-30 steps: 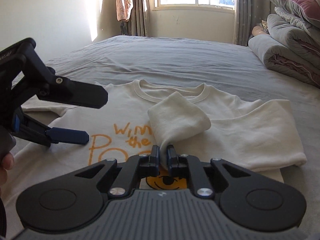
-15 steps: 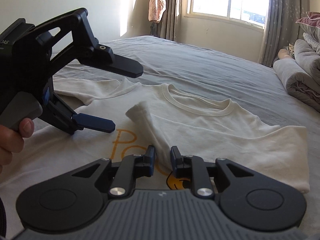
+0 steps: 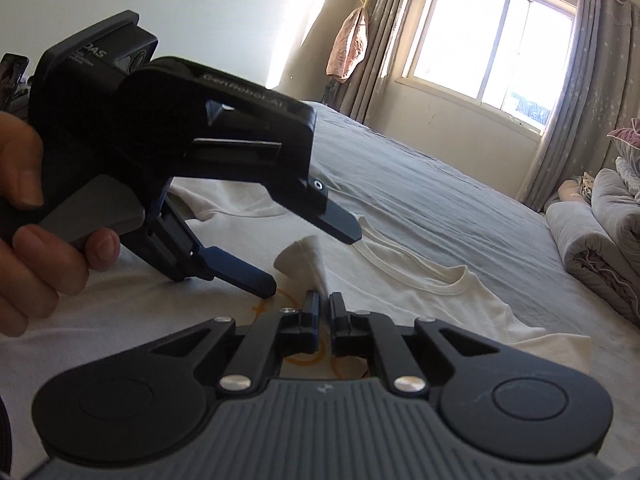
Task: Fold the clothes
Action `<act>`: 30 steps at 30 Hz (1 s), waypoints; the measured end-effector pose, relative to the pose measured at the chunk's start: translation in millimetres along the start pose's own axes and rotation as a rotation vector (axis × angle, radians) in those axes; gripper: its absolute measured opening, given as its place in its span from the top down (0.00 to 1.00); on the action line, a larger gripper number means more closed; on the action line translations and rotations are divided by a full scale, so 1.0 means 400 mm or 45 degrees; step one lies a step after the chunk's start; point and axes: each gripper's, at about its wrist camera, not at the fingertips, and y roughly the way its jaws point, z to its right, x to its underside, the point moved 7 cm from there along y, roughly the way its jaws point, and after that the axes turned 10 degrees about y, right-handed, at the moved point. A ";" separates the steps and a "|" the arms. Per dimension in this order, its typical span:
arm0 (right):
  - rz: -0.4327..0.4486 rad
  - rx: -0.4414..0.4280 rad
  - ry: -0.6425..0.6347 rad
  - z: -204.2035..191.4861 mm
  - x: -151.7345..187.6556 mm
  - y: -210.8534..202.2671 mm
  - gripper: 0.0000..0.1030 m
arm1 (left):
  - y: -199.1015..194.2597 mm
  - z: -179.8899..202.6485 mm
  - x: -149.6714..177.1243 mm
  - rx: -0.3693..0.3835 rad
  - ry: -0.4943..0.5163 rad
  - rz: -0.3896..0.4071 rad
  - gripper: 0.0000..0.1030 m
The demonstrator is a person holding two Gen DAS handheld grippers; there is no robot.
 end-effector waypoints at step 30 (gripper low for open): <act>-0.186 0.694 -0.229 0.330 0.116 0.083 0.48 | -0.137 -0.016 -0.240 -0.331 0.434 0.282 0.92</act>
